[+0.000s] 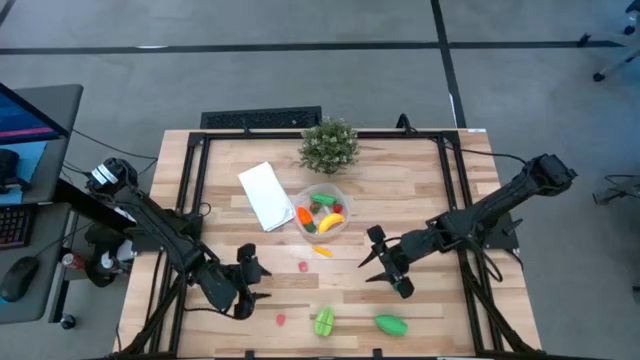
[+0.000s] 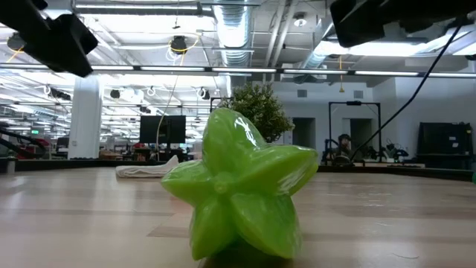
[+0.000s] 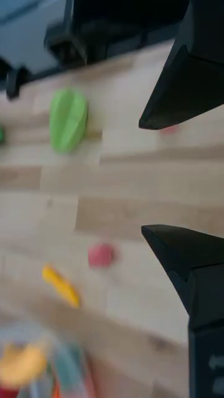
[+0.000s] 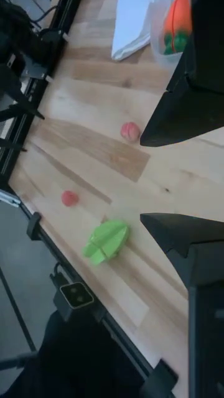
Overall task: Pick and placing Produce into tupperware
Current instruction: Put the bottom pink peach into the transparent bin, then put the green bell pepper into the transparent bin
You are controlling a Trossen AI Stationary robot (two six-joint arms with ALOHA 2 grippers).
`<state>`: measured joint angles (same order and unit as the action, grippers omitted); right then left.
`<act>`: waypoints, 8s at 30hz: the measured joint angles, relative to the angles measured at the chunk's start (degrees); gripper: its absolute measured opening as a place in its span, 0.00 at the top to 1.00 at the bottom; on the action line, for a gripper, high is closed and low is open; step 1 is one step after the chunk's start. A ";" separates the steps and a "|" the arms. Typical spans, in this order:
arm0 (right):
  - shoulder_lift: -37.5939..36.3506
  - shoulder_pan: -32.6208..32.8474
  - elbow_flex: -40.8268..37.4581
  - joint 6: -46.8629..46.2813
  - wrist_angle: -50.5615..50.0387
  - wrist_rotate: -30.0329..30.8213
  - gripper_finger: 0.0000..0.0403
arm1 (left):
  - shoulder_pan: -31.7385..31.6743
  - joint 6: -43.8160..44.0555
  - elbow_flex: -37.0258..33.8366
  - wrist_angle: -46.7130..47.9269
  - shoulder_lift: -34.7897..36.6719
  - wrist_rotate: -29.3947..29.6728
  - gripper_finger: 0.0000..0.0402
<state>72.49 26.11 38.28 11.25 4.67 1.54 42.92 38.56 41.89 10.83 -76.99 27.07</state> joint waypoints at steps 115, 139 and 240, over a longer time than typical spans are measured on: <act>0.00 -1.13 -0.04 -3.28 -1.20 0.00 0.56 | -1.09 -19.94 1.68 -37.26 -30.75 5.30 0.72; 0.00 -1.11 -0.45 -3.30 -3.09 0.00 0.56 | -26.30 -49.17 2.19 -29.52 -15.81 -0.07 0.72; 4.70 25.85 -2.13 -81.93 -20.20 44.22 0.62 | -29.33 -29.29 -22.22 -18.37 14.13 -13.10 0.42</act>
<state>77.19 51.96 36.15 -70.68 -15.53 45.76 13.59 9.28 19.67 -7.54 -62.86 13.97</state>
